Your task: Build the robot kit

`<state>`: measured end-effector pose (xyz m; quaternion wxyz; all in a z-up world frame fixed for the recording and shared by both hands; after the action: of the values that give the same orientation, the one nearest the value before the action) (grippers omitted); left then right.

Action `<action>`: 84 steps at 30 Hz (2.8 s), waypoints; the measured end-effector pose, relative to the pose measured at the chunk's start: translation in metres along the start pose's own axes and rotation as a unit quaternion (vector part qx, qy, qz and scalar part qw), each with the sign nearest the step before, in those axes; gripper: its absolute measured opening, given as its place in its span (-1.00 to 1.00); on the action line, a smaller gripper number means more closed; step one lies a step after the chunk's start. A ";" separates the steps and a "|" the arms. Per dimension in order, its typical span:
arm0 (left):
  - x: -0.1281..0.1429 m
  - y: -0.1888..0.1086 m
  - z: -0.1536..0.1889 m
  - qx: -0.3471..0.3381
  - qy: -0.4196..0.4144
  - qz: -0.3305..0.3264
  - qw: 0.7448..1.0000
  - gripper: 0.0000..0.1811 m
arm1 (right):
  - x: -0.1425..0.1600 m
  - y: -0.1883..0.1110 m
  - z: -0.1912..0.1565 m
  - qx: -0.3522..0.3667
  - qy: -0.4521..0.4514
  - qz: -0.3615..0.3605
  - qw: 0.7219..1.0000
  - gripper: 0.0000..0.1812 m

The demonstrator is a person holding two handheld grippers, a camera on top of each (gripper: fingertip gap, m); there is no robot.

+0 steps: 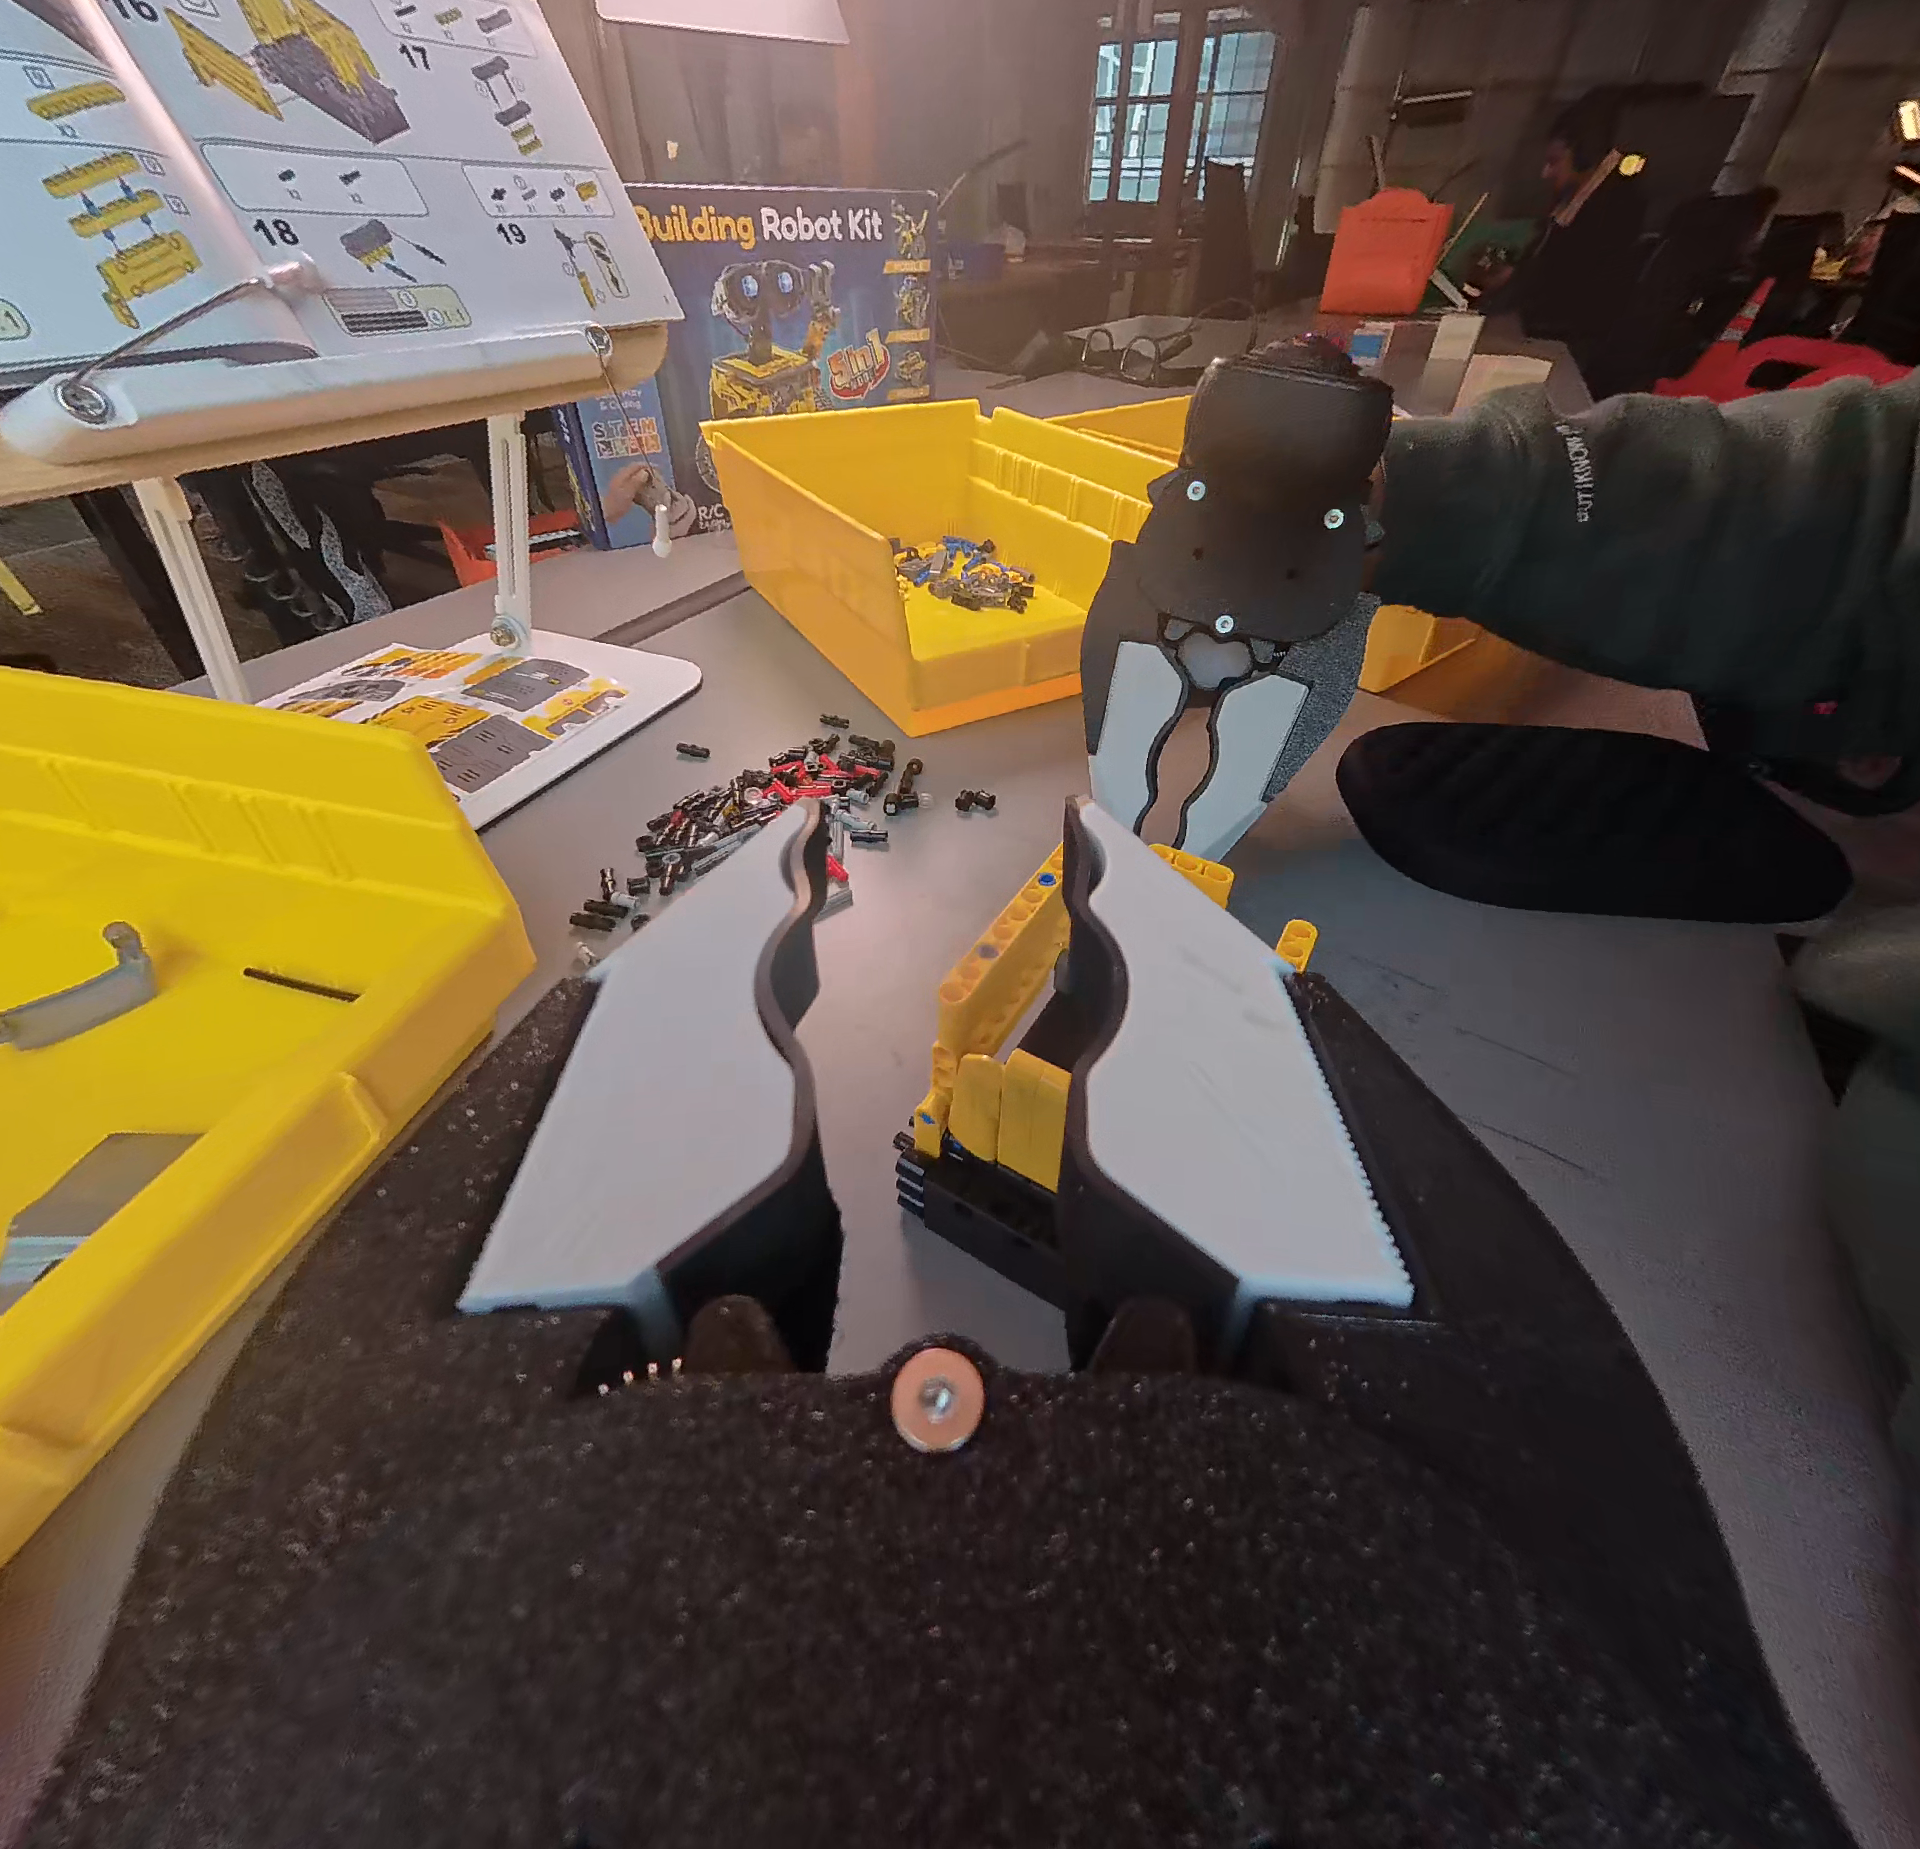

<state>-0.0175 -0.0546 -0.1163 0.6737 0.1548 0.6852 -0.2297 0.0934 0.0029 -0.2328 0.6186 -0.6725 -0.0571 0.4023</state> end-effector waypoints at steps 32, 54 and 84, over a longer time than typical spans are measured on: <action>-0.052 -0.060 -0.048 -0.106 0.048 0.050 0.992 -0.64 | -0.027 -0.084 0.019 0.192 0.186 0.317 0.910 -0.84; 0.135 -0.273 -0.232 -0.066 -0.030 -0.642 0.763 -1.00 | -0.003 -0.092 0.018 0.218 0.256 0.297 0.894 -0.88; 0.144 -0.279 -0.227 -0.032 0.015 -0.673 0.739 -0.88 | -0.015 -0.071 0.029 0.205 0.257 0.263 0.907 -0.88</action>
<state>-0.3629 -0.1862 -0.2330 0.3383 -0.3651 0.6278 -0.5985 0.0954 0.0333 -0.1606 0.6076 -0.6017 0.3663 0.3668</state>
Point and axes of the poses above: each gripper's, where its closed fingertips meet, y out along the fingers, x out of its underside, z = x × y across the jaws, the point moved 1 cm from there along -y, back along the fingers
